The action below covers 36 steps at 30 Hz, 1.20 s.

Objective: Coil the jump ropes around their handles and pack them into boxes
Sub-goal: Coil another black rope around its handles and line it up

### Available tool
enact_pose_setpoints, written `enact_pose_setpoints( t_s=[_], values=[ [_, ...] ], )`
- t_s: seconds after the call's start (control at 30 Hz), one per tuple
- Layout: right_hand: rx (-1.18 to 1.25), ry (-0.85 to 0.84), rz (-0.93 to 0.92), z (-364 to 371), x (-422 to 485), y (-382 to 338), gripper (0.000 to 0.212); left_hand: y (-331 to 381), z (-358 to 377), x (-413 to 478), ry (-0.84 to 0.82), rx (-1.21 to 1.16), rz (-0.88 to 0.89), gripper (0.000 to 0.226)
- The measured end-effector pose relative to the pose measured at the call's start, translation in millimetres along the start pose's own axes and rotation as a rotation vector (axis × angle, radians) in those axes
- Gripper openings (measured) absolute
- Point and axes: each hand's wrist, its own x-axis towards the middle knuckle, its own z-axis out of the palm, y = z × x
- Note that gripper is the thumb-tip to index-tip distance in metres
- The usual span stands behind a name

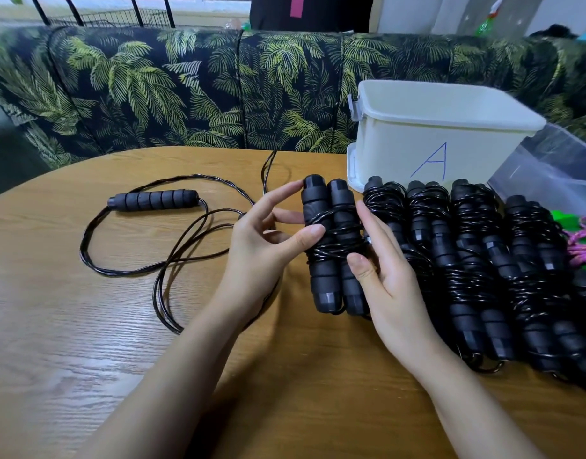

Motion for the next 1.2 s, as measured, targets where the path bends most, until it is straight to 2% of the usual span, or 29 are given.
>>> enact_pose_setpoints(
  t_s=[0.2,0.43,0.63,0.77,1.07,1.2],
  values=[
    [-0.211,0.102,-0.125,2.3,-1.8,0.5,0.053,-0.4,3.4,-3.2,0.049,-0.019,0.006,0.065],
    [-0.44,0.064,-0.158,10.7,-7.1,-2.0,0.052,-4.2,4.3,-3.7,0.101,0.048,0.056,0.066],
    [-0.63,0.111,-0.12,16.1,-8.9,-3.6,0.083,-6.1,7.2,-4.1,0.068,0.042,0.06,0.067],
    [-0.726,0.183,-0.107,19.9,-7.8,-4.5,0.09,-6.5,9.6,-4.5,0.064,0.04,0.058,0.066],
    [-0.531,0.167,-0.085,16.0,-8.5,2.4,0.079,-4.2,3.8,-3.2,-0.083,0.021,0.071,0.064],
    [-0.379,0.158,-0.049,17.4,-8.0,0.3,0.076,-1.9,3.4,-1.9,-0.068,0.007,0.062,0.057]
  ],
)
